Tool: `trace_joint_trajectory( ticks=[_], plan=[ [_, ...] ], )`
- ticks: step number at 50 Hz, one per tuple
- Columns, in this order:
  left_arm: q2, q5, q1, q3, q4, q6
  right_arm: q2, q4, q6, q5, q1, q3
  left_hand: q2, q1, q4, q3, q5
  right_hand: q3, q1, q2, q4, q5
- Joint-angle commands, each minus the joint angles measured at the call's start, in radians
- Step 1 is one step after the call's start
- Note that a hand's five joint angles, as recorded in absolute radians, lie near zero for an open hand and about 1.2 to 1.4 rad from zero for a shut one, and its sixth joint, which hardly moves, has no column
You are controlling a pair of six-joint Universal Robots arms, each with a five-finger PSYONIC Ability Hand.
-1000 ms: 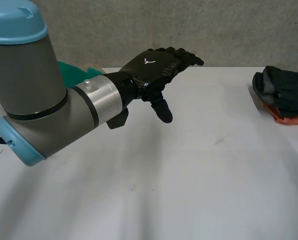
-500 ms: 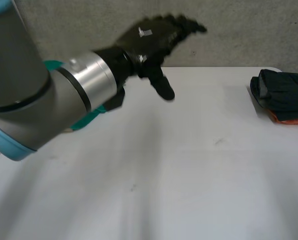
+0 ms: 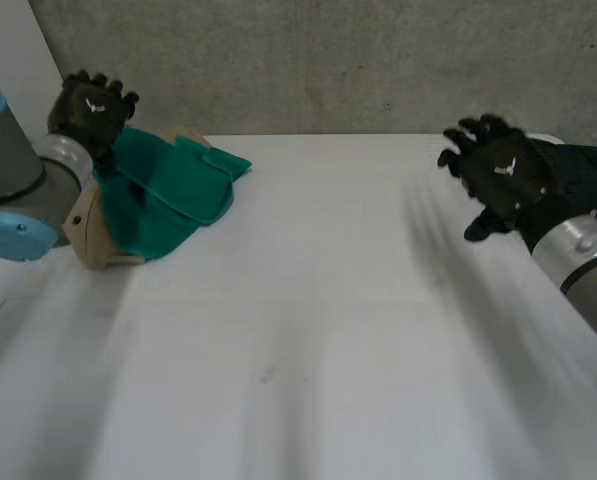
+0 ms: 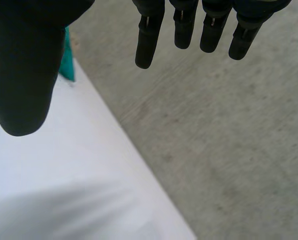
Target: Fold the laundry.
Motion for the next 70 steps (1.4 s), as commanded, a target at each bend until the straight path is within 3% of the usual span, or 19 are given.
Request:
trace_joint_trajectory(
  ticks=[1, 7, 11, 12, 13, 14, 21, 25, 29, 36, 40, 46, 55, 59, 60, 61, 63, 68, 70],
  plan=[
    [-0.261, 0.141, 0.075, 0.204, 0.071, -0.024, 0.003, 0.013, -0.012, 0.002, -0.016, 0.063, 0.068, 0.085, 0.064, 0.073, 0.038, -0.039, -0.362, -0.041, -0.041, -0.052],
    [-0.424, 0.124, 0.107, 0.389, 0.068, -0.024, 0.002, 0.018, -0.014, 0.002, -0.018, 0.106, 0.132, 0.15, 0.128, 0.138, 0.102, -0.039, -0.362, -0.041, -0.041, -0.052],
    [-0.452, 0.131, 0.112, 0.42, 0.069, -0.026, 0.002, 0.018, -0.014, 0.002, -0.022, 0.119, 0.592, 0.61, 0.588, 0.598, 0.562, -0.039, -0.362, -0.041, -0.041, -0.052],
    [-0.452, 0.131, 0.108, 0.42, 0.071, -0.03, 0.002, 0.018, -0.014, 0.002, -0.027, 0.12, 1.024, 1.041, 1.019, 1.029, 0.994, -0.039, -0.362, -0.041, -0.041, -0.052],
    [-0.45, 0.125, 0.101, 0.418, 0.072, -0.033, 0.002, 0.018, -0.014, 0.002, -0.039, 0.122, 1.196, 1.214, 1.192, 1.202, 1.166, -0.039, -0.362, -0.041, -0.041, -0.052],
    [-0.447, 0.124, 0.097, 0.415, 0.074, -0.036, 0.002, 0.018, -0.014, 0.003, -0.048, 0.123, 1.198, 1.215, 1.194, 1.203, 1.168, -0.039, -0.362, -0.041, -0.041, -0.052],
    [-0.266, 0.044, 0.04, 0.329, 0.107, -0.159, -0.004, 0.019, -0.009, 0.003, -0.064, 0.126, 1.198, 1.215, 1.194, 1.203, 1.168, -0.039, -0.362, -0.041, -0.041, -0.052],
    [-0.062, 0.035, 0.002, 0.204, 0.127, -0.308, -0.014, 0.019, -0.008, 0.005, -0.065, 0.126, 1.198, 1.215, 1.194, 1.203, 1.168, -0.039, -0.362, -0.041, -0.041, -0.052],
    [0.17, 0.035, -0.095, 0.055, 0.186, -0.507, -0.029, 0.018, -0.004, 0.008, -0.067, 0.126, 1.198, 1.215, 1.194, 1.203, 1.168, -0.039, -0.362, -0.041, -0.041, -0.052],
    [0.364, 0.036, -0.256, -0.077, 0.201, -0.681, -0.072, 0.044, 0.005, 0.052, -0.068, 0.126, 1.198, 1.215, 1.194, 1.203, 1.168, -0.039, -0.362, -0.041, -0.041, -0.052],
    [0.363, 0.03, -0.357, -0.1, 0.19, -0.69, -0.097, 0.081, 0.028, 0.075, -0.068, 0.126, 1.198, 1.215, 1.194, 1.203, 1.168, -0.039, -0.362, -0.041, -0.041, -0.052],
    [0.299, 0.03, -0.434, -0.156, 0.129, -0.687, -0.115, 0.122, 0.094, 0.071, -0.068, 0.12, 1.198, 1.215, 1.194, 1.203, 1.168, -0.039, -0.362, -0.041, -0.041, -0.052],
    [0.036, 0.024, -0.538, -0.205, 0.002, -0.682, -0.112, 0.124, 0.117, 0.065, -0.076, 0.113, 1.187, 1.204, 1.182, 1.192, 1.157, -0.039, -0.362, -0.041, -0.041, -0.052],
    [0.004, 0.018, -0.543, -0.2, -0.067, -0.679, -0.112, 0.125, 0.115, 0.065, -0.077, 0.109, 0.932, 0.949, 0.928, 0.937, 0.902, -0.039, -0.362, -0.041, -0.041, -0.052],
    [0.005, 0.018, -0.543, -0.2, -0.078, -0.679, -0.113, 0.125, 0.115, 0.065, -0.079, 0.109, 0.824, 0.841, 0.819, 0.829, 0.794, -0.039, -0.362, -0.041, -0.041, -0.052],
    [0.016, 0.016, -0.54, -0.2, -0.099, -0.681, -0.113, 0.127, 0.115, 0.065, -0.081, 0.108, 0.523, 0.541, 0.519, 0.529, 0.493, -0.039, -0.362, -0.041, -0.041, -0.052],
    [0.044, 0.016, -0.538, -0.2, -0.118, -0.681, -0.113, 0.134, 0.115, 0.063, -0.081, 0.105, 0.324, 0.342, 0.32, 0.33, 0.294, -0.039, -0.362, -0.041, -0.041, -0.052],
    [0.174, -0.034, -0.525, -0.243, -0.156, -0.688, -0.115, 0.231, 0.115, 0.06, -0.081, 0.067, 0.189, 0.206, 0.185, 0.194, 0.159, -0.039, -0.362, -0.041, -0.041, -0.052],
    [0.211, -0.062, -0.512, -0.271, -0.159, -0.691, -0.113, 0.341, 0.112, 0.054, -0.081, 0.031, 0.177, 0.194, 0.172, 0.182, 0.147, -0.039, -0.362, -0.041, -0.041, -0.052]
  ],
)
